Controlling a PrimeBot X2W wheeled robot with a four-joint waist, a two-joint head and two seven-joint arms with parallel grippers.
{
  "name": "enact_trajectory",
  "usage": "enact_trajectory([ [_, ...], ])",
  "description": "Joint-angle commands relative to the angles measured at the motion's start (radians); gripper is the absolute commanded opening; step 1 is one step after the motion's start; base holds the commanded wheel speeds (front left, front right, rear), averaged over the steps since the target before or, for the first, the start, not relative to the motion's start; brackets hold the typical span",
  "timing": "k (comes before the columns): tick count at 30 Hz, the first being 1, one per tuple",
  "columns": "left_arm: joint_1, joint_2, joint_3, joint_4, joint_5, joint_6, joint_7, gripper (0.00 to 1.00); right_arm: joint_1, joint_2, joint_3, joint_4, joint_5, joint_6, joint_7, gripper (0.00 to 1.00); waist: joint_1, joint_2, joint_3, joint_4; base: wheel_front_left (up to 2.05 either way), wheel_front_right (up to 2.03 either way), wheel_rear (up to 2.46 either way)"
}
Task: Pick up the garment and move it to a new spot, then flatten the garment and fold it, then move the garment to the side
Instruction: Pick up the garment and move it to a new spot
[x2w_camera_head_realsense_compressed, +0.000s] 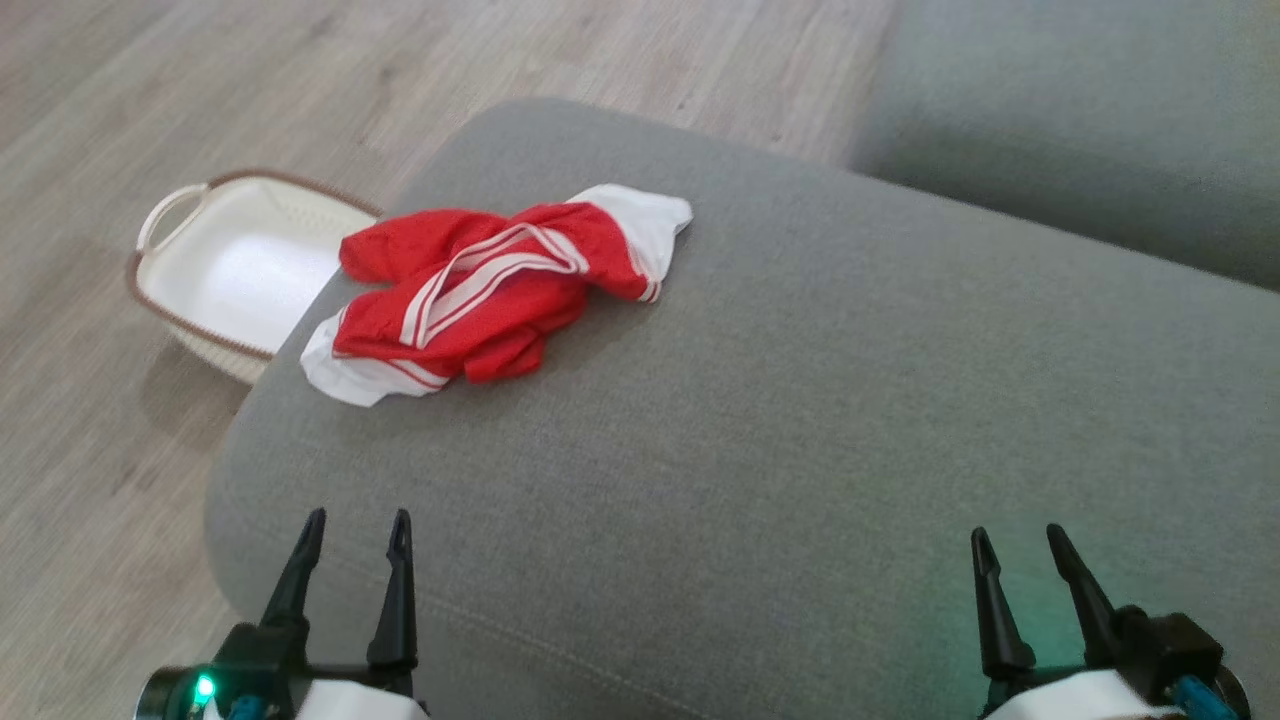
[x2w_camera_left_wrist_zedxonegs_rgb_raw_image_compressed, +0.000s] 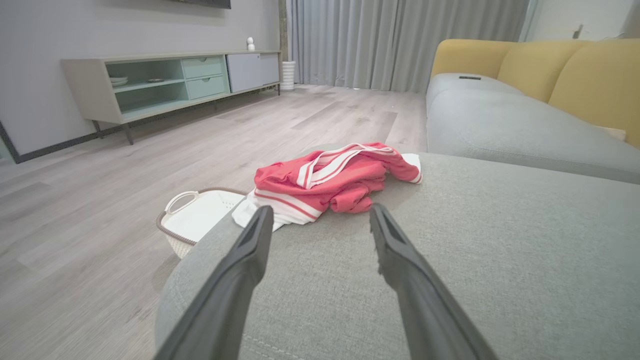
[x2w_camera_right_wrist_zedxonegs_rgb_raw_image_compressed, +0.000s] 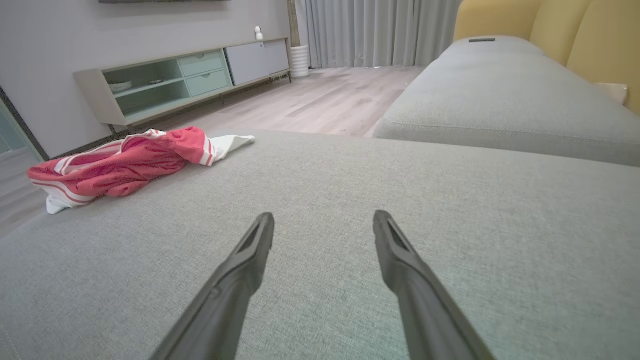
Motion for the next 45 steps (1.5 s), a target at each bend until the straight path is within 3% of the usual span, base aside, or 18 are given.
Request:
enact_trajectory([
  [1,-0.06,-0.003,0.026,-0.046,0.002,0.009,-0.005,1.0,-0.057,-0.007,0.013,-0.039,-0.018,0.007,-0.014,1.0,0.0,0.0,0.041,0.026,0.0,0.0,0.0],
  [8,-0.15,-0.003,0.003,-0.09,-0.023,0.038,-0.005,1.0,-0.108,-0.065,0.015,-0.055,-0.048,0.007,-0.014,1.0,0.0,0.0,0.175,0.034,0.0,0.0,0.0],
  [15,-0.426,0.013,0.038,-0.056,-0.012,-0.008,-0.005,1.0,-0.165,-0.161,0.017,-0.079,-0.068,0.007,-0.014,1.0,0.0,0.0,0.334,0.028,0.0,0.0,0.0],
  [21,-0.725,0.065,0.065,0.265,-0.039,-0.077,0.005,1.0,-0.199,-0.241,0.014,-0.1,-0.076,0.007,-0.014,1.0,0.0,0.0,0.414,0.011,0.0,0.0,0.0],
  [26,-0.948,0.088,0.082,0.568,-0.105,-0.113,0.144,1.0,-0.227,-0.3,0.0,-0.133,-0.076,0.007,-0.014,1.0,0.0,0.0,0.467,-0.019,0.0,0.0,0.0],
  [31,-1.058,0.105,0.084,0.799,-0.159,-0.133,0.247,1.0,-0.251,-0.336,-0.011,-0.171,-0.074,0.007,-0.013,1.0,0.0,0.0,0.512,-0.051,0.0,0.0,0.0],
  [35,-1.085,0.108,0.082,0.914,-0.184,-0.139,0.239,1.0,-0.254,-0.345,-0.016,-0.194,-0.075,0.007,-0.011,1.0,0.0,0.0,0.534,-0.064,0.0,0.0,0.0],
  [36,-1.09,0.112,0.079,0.93,-0.181,-0.14,0.216,0.8,-0.254,-0.345,-0.019,-0.198,-0.076,0.007,-0.011,1.0,0.0,0.0,0.537,-0.065,0.0,0.0,0.0],
  [37,-1.094,0.115,0.074,0.945,-0.176,-0.139,0.19,0.0,-0.253,-0.343,-0.022,-0.202,-0.078,0.007,-0.011,1.0,0.0,0.0,0.539,-0.066,0.0,0.0,0.0],
  [45,-1.117,0.132,0.034,0.984,-0.145,-0.142,0.014,0.0,-0.254,-0.304,-0.017,-0.184,-0.081,0.007,-0.012,1.0,0.0,0.0,0.487,-0.075,0.0,0.0,0.0],
])
